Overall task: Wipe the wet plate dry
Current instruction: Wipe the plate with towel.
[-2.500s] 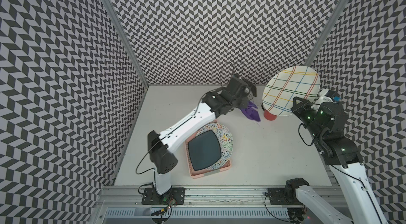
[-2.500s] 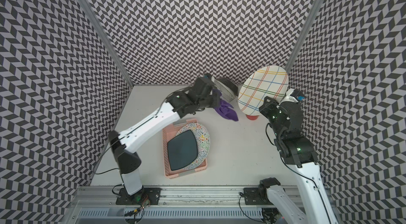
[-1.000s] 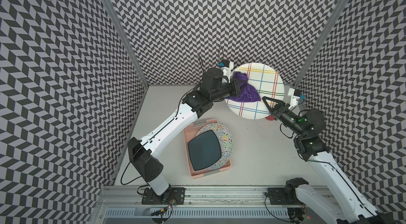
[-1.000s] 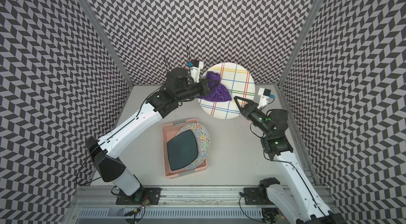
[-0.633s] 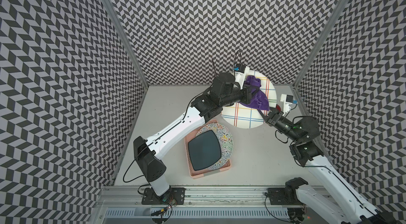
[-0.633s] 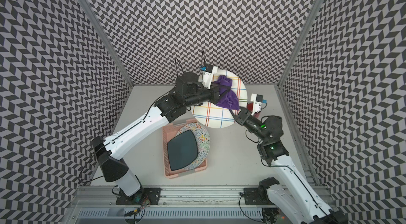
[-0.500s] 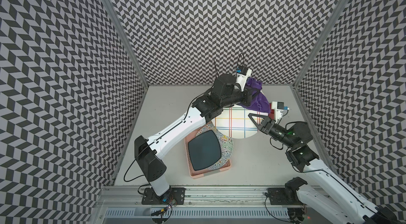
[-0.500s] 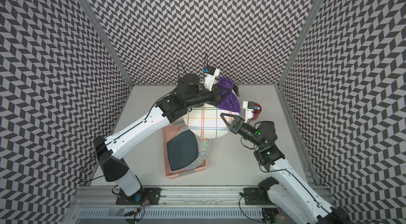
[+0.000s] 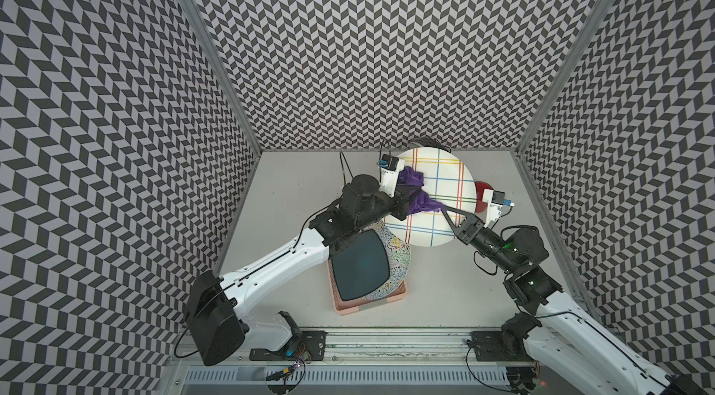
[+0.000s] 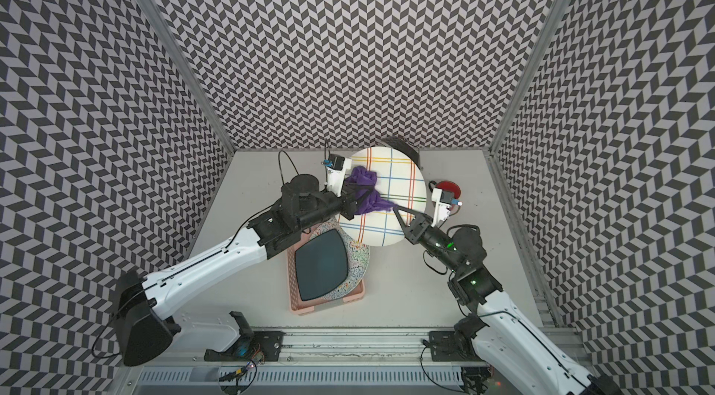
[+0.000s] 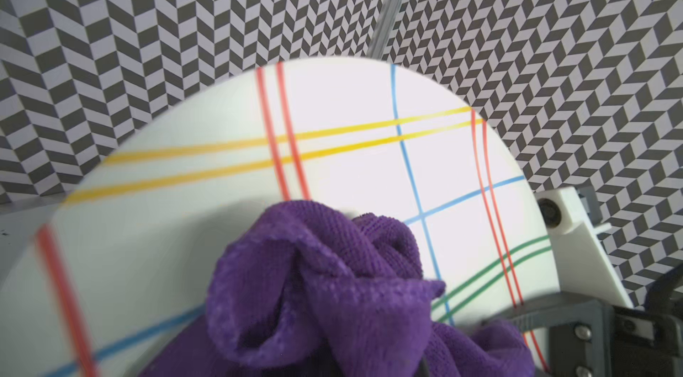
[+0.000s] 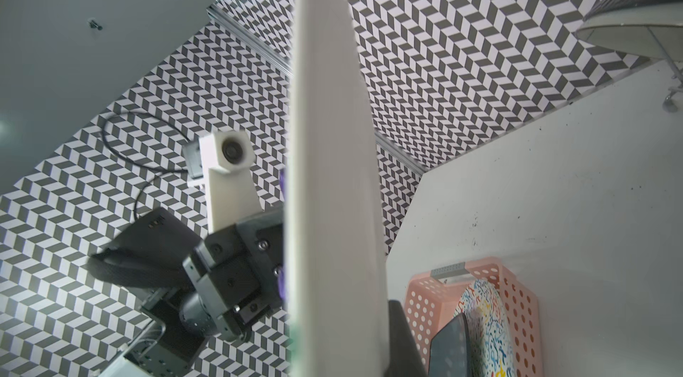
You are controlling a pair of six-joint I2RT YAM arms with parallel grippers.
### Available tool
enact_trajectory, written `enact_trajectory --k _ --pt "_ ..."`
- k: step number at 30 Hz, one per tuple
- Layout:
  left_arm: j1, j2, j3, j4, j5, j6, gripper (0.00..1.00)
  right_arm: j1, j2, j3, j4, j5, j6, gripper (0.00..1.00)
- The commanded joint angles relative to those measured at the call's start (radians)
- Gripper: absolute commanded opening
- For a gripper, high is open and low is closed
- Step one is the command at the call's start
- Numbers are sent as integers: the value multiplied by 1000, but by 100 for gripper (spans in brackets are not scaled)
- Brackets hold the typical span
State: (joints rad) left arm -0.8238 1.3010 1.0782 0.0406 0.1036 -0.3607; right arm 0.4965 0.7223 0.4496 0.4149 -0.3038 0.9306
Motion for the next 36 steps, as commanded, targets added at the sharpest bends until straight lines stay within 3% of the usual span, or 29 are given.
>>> enact_trajectory --k 1,4,6,11,14,17,20,23,29,33,36 --pt "-38 -32 -135 -32 100 8 0 16 -31 64 535 -10 26 0" --pt "-104 -40 -150 -58 99 38 0 16 26 67 648 -39 75 0" --pt "-97 -50 -137 -103 5 26 0 16 59 86 681 -97 108 0" --pt "127 -110 -78 -109 -46 -44 0 30 47 50 686 -217 136 0" --pt "172 -84 17 -136 -21 20 0 43 -6 -11 665 -264 123 0" --pt "122 10 126 -212 143 112 0 75 -22 -64 692 -336 114 0" --pt "-10 63 128 -214 54 168 0 95 -21 -72 719 -339 123 0" --pt "-38 86 79 -156 53 92 0 96 -28 -22 674 -329 109 0" --pt "-80 -33 -71 -78 66 48 0 91 -98 89 488 -152 43 0" --pt "-60 -169 -169 -112 -76 -14 0 90 -138 152 359 -61 -6 0" --pt "-14 -208 -154 -138 -48 -25 0 91 -142 154 355 -121 -28 0"
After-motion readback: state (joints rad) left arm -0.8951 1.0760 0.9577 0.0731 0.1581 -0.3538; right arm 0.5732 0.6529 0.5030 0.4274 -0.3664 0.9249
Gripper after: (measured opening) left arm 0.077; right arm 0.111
